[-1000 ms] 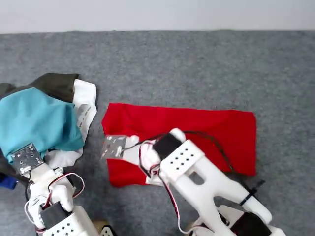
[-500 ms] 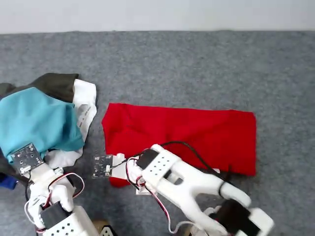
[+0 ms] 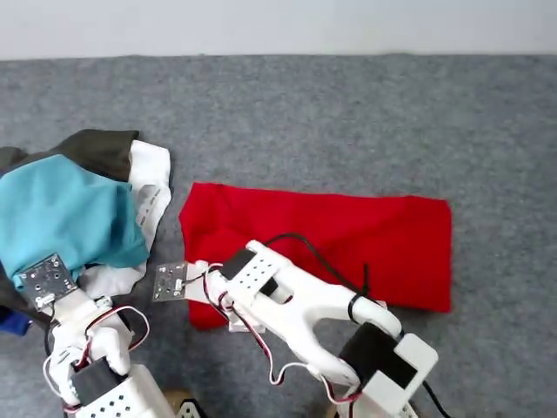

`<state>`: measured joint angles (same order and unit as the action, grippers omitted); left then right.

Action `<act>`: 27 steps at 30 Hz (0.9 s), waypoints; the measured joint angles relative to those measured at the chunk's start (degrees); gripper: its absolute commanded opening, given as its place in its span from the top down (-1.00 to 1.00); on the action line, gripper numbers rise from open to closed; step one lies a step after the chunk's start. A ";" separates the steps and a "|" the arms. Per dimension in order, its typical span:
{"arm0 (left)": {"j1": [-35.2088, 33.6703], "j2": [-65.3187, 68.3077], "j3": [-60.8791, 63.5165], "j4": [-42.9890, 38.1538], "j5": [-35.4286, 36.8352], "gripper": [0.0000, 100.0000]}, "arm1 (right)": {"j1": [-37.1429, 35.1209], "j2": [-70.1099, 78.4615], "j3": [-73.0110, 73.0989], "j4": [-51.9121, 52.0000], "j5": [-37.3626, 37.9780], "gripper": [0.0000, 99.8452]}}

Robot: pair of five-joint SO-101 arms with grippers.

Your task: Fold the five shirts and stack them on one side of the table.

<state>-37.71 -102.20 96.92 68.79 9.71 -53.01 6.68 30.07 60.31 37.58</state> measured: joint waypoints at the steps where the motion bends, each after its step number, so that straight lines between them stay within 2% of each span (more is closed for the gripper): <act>1: 0.00 0.00 0.00 0.00 0.00 0.97 | 0.26 0.00 -0.44 0.18 0.00 0.98; 9: 0.00 0.00 0.00 0.00 0.00 0.97 | 5.63 -3.52 -8.18 5.71 0.09 0.98; 18: 0.00 0.00 0.00 0.00 0.00 0.97 | 13.89 -2.90 -18.55 5.98 2.37 0.97; 27: 0.00 0.00 0.00 0.00 0.00 0.97 | 19.08 11.16 -28.31 5.98 0.97 0.62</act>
<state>-37.71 -102.20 96.92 68.79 9.71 -33.93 17.85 1.76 66.29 38.55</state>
